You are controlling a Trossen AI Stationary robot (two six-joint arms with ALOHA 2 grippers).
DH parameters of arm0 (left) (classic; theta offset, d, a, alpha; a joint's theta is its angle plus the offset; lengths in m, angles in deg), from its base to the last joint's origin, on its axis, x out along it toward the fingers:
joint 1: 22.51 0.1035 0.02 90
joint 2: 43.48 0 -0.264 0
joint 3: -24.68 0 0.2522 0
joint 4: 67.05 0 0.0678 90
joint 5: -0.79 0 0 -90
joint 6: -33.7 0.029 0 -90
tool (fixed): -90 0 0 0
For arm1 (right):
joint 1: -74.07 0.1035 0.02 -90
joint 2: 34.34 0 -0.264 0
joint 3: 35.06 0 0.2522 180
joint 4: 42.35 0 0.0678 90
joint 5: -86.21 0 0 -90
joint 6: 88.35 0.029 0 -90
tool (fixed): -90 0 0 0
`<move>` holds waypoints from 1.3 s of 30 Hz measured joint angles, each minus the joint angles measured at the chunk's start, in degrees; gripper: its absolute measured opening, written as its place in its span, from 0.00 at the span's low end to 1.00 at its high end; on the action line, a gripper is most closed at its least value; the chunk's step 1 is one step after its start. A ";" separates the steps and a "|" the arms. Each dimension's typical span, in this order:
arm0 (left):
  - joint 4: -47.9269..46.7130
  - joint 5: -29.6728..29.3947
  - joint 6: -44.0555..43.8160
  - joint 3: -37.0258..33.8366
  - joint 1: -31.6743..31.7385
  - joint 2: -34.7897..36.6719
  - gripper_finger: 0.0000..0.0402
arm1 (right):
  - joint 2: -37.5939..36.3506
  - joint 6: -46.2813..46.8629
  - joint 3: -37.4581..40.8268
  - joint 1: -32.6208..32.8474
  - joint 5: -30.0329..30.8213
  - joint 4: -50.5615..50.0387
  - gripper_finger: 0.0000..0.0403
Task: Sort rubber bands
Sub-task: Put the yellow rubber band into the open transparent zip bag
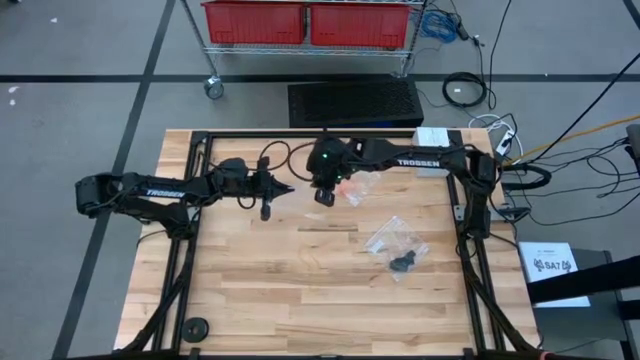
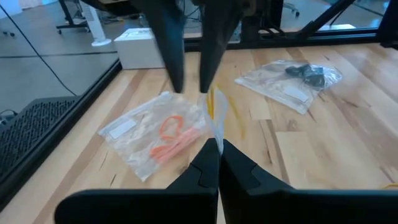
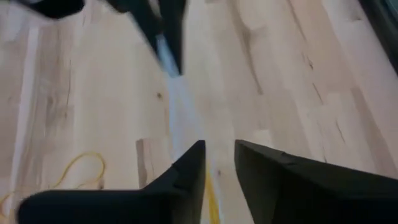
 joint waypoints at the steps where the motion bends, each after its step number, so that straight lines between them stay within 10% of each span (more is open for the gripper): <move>1: 0.01 0.00 0.00 0.00 0.01 0.00 0.00 | 0.00 -0.83 0.00 0.14 0.00 -0.03 0.18; 8: -0.34 -0.02 0.44 0.00 0.01 0.00 0.00 | -3.09 -1.48 0.17 1.15 4.63 -3.42 0.01; 16: -0.66 -0.07 0.42 0.00 0.01 0.00 0.00 | -11.54 9.81 4.87 5.01 9.78 -12.68 0.10; 27: -0.63 -0.20 0.40 0.00 0.01 -0.02 0.00 | -13.00 32.28 35.59 14.77 22.79 23.59 0.32; 33: -0.42 -0.24 0.39 0.00 0.01 -0.02 0.00 | -13.09 36.68 40.87 15.51 37.73 28.24 0.45; 39: -0.42 -0.46 0.39 0.00 0.01 -0.02 0.00 | -12.60 31.69 41.97 14.47 35.54 40.55 0.44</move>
